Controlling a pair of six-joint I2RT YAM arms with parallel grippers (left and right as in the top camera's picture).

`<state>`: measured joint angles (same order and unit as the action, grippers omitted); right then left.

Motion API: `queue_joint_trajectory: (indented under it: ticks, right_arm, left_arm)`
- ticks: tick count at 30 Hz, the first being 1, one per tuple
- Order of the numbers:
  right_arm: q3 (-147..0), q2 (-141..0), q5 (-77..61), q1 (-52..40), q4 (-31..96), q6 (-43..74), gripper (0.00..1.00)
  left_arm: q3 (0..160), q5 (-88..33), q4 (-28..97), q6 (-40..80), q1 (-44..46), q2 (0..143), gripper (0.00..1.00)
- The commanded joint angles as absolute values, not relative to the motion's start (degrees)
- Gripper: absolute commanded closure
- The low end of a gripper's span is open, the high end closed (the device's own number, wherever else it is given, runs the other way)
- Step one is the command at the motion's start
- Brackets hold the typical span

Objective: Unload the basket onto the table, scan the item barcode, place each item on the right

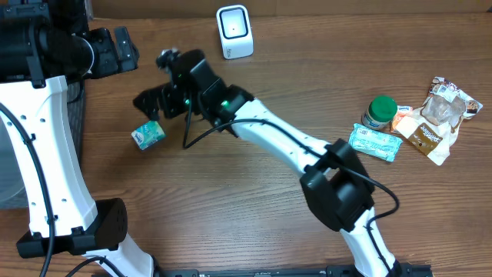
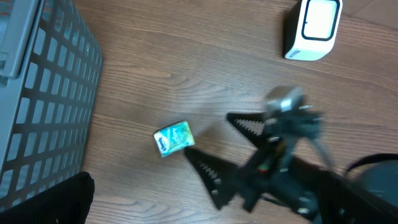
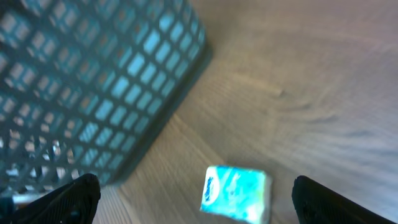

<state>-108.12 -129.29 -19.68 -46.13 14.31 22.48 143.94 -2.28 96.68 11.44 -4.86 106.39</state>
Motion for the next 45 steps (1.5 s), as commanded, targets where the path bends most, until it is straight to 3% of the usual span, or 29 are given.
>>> queue_joint_trajectory:
  ticks: [1, 3, 7, 20, 25, 37, 45]
  right_arm:
    - [-109.3, -130.0, -19.5, -47.6, 14.5, 22.5, 0.00]
    - [-109.0, -130.0, -19.5, -47.7, 14.6, 22.5, 0.00]
    - [-109.0, -130.0, -18.0, -47.7, 14.8, 20.9, 0.13]
    - [-109.0, -131.7, -16.3, -48.1, 14.8, 19.0, 0.13]
    - [-109.0, -133.9, -16.7, -48.2, 13.1, 19.1, 0.22]
    - [-109.1, -138.4, -11.6, -49.3, 15.9, 17.5, 0.23]
    - [-109.1, -142.1, -11.6, -49.3, 11.6, 17.1, 0.33]
  left_arm:
    - [144.5, -1.9, 96.8, 10.5, -4.5, 106.6, 0.00]
    - [144.5, -1.9, 96.8, 10.5, -4.5, 106.6, 0.00]
    - [144.5, -1.9, 96.8, 10.5, -4.5, 106.6, 0.00]
    - [144.5, -1.9, 96.8, 10.5, -4.5, 106.6, 0.00]
    - [144.5, -1.9, 96.8, 10.5, -4.5, 106.6, 0.01]
    - [144.5, -1.9, 96.8, 10.5, -4.5, 106.6, 0.00]
    - [144.5, -1.9, 96.8, 10.5, -4.5, 106.6, 0.00]
